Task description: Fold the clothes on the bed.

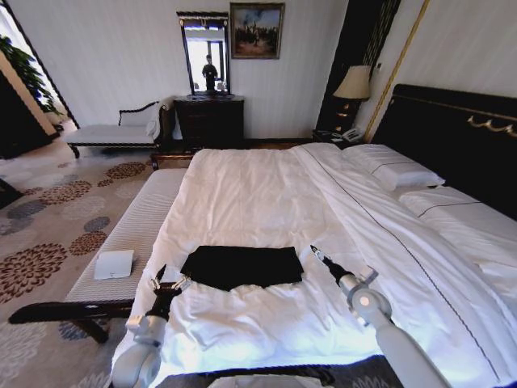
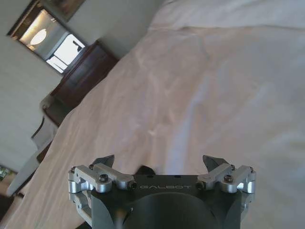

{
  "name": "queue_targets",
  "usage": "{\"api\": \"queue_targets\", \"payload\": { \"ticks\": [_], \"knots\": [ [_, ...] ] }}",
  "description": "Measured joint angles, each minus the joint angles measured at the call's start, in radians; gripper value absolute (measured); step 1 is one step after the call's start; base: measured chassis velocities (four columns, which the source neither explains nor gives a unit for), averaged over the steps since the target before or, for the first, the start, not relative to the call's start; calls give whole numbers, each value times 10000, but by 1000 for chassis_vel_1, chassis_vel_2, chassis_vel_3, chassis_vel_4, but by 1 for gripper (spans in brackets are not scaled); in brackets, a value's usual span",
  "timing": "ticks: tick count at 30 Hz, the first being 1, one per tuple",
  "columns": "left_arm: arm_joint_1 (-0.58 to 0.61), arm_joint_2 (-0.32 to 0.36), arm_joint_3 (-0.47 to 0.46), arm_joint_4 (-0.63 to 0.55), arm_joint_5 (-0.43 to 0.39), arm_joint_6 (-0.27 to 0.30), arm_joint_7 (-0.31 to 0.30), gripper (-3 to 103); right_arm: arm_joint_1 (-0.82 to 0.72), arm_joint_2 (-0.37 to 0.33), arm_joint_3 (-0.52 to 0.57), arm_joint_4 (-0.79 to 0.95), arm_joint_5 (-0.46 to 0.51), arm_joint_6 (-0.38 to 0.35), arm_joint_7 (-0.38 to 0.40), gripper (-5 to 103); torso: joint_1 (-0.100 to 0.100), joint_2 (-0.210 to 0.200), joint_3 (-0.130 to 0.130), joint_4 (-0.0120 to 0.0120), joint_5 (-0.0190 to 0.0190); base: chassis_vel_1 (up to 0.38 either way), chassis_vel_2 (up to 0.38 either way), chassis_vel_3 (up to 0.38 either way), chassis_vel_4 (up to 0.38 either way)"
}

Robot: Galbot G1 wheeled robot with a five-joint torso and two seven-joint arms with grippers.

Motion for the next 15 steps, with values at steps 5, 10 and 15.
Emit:
{"api": "queue_targets", "payload": {
  "ticks": [5, 10, 15],
  "knots": [
    [385, -1, 46, -404, -15, 73, -124, 100, -676, 698, 357, 89, -126, -6, -60, 100, 1, 0, 0, -7, -3, 0, 0, 0, 0],
    [1207, -93, -233, -1007, 16, 12, -157, 100, -889, 1538, 178, 227, -453, -5, -50, 100, 1, 0, 0, 0, -3, 0, 0, 0, 0],
    [1285, -95, -314, -1274, 54, -13, -196, 100, -776, 1896, 16, 122, -561, -3, -47, 100, 1, 0, 1, 0, -4, 0, 0, 0, 0]
  ]
}}
